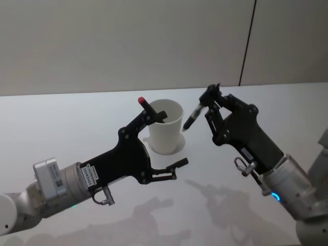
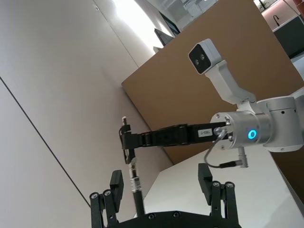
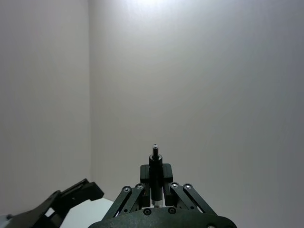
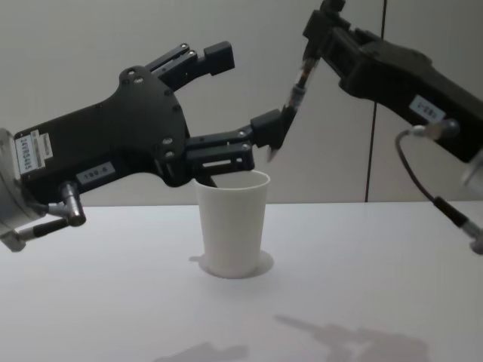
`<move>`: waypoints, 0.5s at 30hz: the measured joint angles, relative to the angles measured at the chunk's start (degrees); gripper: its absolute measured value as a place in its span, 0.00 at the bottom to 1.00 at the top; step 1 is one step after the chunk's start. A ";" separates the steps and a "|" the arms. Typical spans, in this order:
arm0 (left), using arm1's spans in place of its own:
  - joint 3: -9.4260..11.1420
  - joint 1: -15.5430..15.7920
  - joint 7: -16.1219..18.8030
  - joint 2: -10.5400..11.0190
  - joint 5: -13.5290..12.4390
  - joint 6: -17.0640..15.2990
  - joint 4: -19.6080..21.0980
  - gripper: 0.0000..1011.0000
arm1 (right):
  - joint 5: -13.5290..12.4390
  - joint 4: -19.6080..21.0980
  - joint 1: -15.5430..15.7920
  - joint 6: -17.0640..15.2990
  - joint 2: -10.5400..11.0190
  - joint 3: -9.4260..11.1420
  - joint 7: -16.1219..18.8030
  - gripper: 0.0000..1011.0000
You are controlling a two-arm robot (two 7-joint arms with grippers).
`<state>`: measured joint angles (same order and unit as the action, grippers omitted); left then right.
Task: Place the pen into the pen holder.
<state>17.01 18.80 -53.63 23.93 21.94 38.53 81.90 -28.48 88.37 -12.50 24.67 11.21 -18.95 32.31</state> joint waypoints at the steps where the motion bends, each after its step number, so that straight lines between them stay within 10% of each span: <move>1: 0.00 0.00 0.00 0.00 0.00 0.00 0.00 0.99 | 1.11 -0.60 -0.47 0.64 -0.33 -0.02 -0.71 0.14; 15: 0.00 0.00 0.00 0.00 0.00 0.00 0.00 0.99 | 8.13 -6.37 -5.49 5.48 -3.80 -0.43 -3.99 0.14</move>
<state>17.01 18.80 -53.63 23.93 21.94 38.53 81.90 -20.35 82.00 -18.00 30.15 7.41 -19.39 28.31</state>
